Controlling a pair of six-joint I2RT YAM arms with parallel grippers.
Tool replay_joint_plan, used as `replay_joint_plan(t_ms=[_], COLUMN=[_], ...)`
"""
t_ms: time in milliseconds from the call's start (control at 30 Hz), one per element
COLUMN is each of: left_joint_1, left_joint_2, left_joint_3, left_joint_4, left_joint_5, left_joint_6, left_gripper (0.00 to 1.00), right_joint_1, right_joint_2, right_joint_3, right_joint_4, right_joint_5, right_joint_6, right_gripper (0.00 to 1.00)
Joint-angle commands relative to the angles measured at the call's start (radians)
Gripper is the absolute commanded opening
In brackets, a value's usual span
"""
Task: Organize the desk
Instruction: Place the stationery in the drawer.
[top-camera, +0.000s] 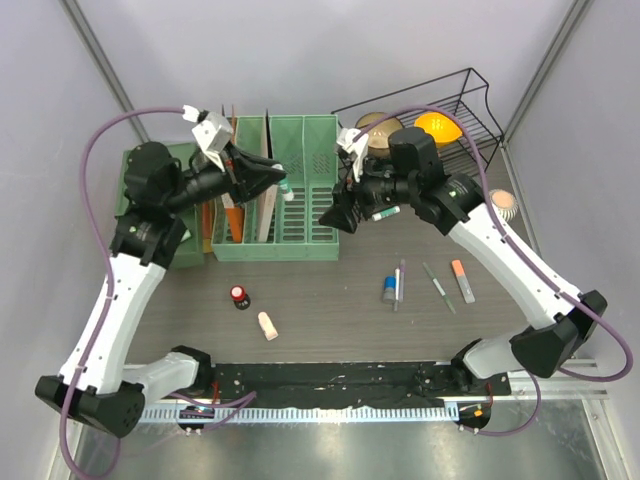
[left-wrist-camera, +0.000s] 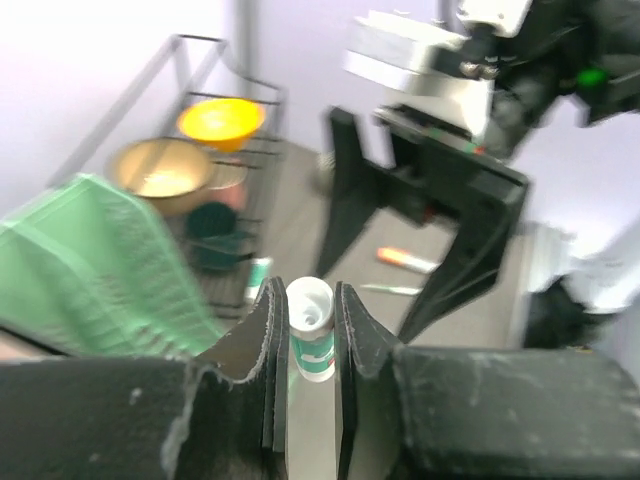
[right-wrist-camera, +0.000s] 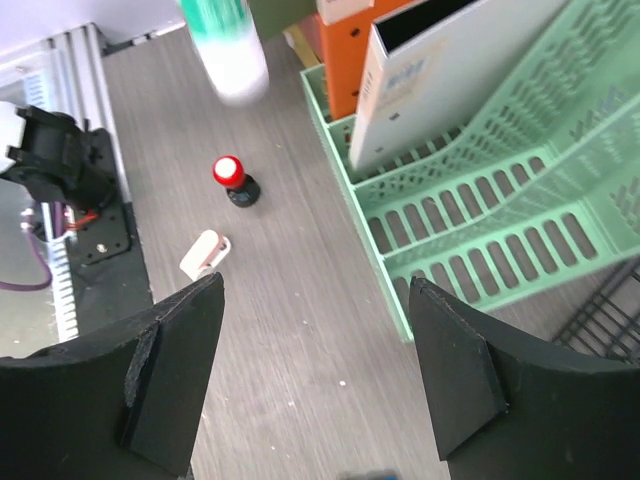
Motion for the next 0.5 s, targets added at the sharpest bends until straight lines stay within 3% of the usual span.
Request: replay_joint_plan(t_ms=[0,300,467], left_joint_1=[0.054,0.398,0.436], left_joint_2=[-0.040,-0.056,-0.062], left_joint_3=[0.143,0.353,0.355], left_joint_4=[-0.427,-0.853,-0.930], left_joint_5=[-0.126,-0.149,-0.217], left_joint_6=[0.309,0.659,0.758], left_gripper=[0.00,0.00,0.00], right_joint_1=[-0.010,-0.023,-0.031], right_joint_2=[-0.075,-0.083,-0.093], right_joint_3=[-0.012,-0.056,-0.087], right_joint_4=[-0.028,-0.096,-0.097], right_joint_5=[0.078,0.119,0.168], right_joint_6=[-0.057,-0.089,-0.095], right_gripper=[0.80,0.80,0.80])
